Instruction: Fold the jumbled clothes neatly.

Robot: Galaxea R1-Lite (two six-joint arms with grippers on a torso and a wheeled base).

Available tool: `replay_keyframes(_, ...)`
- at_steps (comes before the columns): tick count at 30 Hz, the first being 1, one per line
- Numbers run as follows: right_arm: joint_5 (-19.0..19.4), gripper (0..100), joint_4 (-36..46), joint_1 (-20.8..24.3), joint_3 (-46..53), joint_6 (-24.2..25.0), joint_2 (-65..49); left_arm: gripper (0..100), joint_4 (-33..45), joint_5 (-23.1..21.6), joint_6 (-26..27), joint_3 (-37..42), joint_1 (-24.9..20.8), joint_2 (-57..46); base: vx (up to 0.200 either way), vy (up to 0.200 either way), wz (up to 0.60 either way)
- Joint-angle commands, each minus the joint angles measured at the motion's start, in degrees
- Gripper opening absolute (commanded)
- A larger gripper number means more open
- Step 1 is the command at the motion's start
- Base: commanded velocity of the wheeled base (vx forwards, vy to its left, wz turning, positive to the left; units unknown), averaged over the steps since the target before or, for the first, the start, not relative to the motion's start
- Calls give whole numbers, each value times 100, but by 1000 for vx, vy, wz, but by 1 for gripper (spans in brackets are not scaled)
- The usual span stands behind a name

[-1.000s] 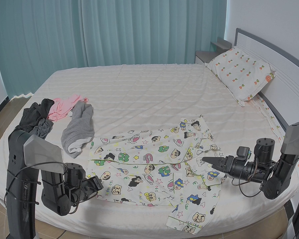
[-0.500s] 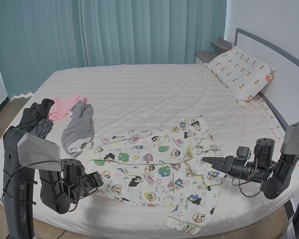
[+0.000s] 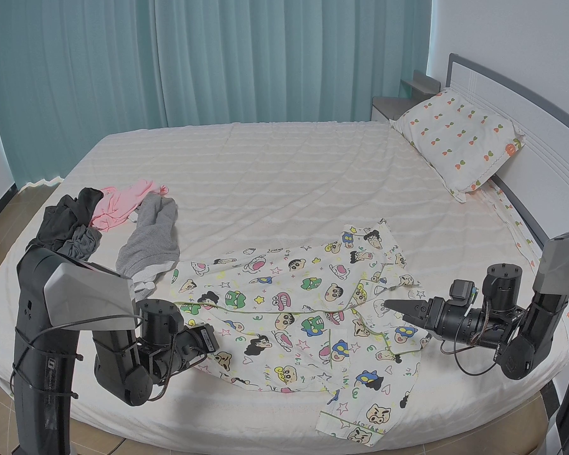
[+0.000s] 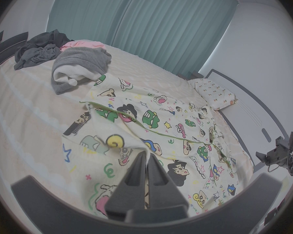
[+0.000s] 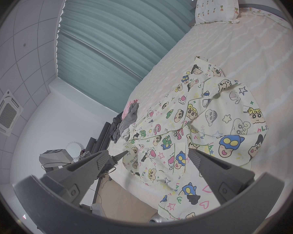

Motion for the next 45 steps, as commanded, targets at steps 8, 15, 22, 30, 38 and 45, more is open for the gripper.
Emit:
replay_keyframes(8,3,100,-3,11,1,-2,34,100,168,14,-12,-221,-186,147,0,0,0)
replay_keyframes(15,3,100,-3,11,1,-2,34,100,133,23,5,-150,-116,59,0,0,0)
replay_keyframes(22,3,100,-3,11,10,-2,34,100,133,23,14,87,139,-275,0,0,0)
replay_keyframes(30,3,100,-3,20,10,-2,25,100,27,23,603,219,816,-187,0,0,0)
replay_keyframes(38,3,100,-3,11,10,-2,34,100,10,155,410,-124,790,-223,0,0,0)
replay_keyframes(45,39,100,-3,11,36,-2,43,100,19,-12,454,597,965,-416,0,0,0)
